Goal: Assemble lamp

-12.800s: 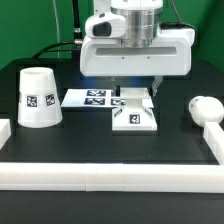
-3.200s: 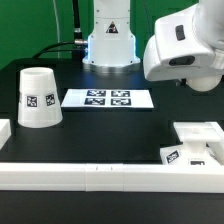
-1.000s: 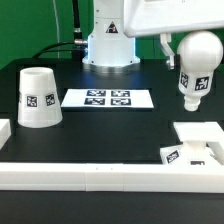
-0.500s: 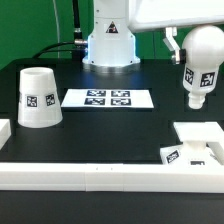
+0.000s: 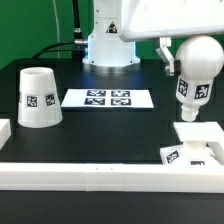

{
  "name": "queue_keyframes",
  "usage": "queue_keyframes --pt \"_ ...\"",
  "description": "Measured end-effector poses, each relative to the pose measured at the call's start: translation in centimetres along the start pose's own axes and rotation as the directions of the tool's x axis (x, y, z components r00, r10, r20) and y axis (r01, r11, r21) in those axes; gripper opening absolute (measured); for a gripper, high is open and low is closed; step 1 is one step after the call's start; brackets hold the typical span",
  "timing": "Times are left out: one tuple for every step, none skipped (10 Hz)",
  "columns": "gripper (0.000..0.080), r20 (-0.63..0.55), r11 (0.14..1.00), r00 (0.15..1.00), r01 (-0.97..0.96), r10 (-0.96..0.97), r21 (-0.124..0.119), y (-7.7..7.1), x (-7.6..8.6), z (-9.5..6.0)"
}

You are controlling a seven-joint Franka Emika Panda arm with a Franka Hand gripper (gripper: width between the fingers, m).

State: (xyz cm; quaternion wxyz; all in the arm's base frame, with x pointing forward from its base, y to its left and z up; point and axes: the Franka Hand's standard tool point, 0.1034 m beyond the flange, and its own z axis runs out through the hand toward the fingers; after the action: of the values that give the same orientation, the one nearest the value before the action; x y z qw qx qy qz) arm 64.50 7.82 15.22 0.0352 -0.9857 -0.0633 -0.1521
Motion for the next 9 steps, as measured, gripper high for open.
queue_keyframes --pt "0.0577 0.001 1.0 1.0 0.0 0.0 0.0 0.0 0.0 0.0" --pt "0.0577 0.002 1.0 1.0 0.0 0.0 0.0 0.0 -0.1 0.1" --pt "0.0577 0.002 1.0 1.0 -0.003 0.003 0.001 -0.2 -0.1 0.3" --pt "0.0577 0.004 1.0 1.0 -0.007 0.007 0.004 -0.8 -0.1 0.7" --pt "0.0577 0.004 1.0 1.0 -0.002 0.002 0.006 -1.2 0.1 0.8" --pt "0.0577 0.001 1.0 1.0 -0.001 0.001 0.007 -1.2 0.4 1.1" --pt "0.0577 0.006 1.0 1.0 -0.002 0.002 0.006 -1.1 0.3 1.5" --pt "0.0577 0.009 1.0 1.0 -0.002 0.002 0.006 -1.1 0.2 1.7" --pt "0.0577 0.012 1.0 1.0 -0.002 0.002 0.006 -1.1 0.1 1.8"
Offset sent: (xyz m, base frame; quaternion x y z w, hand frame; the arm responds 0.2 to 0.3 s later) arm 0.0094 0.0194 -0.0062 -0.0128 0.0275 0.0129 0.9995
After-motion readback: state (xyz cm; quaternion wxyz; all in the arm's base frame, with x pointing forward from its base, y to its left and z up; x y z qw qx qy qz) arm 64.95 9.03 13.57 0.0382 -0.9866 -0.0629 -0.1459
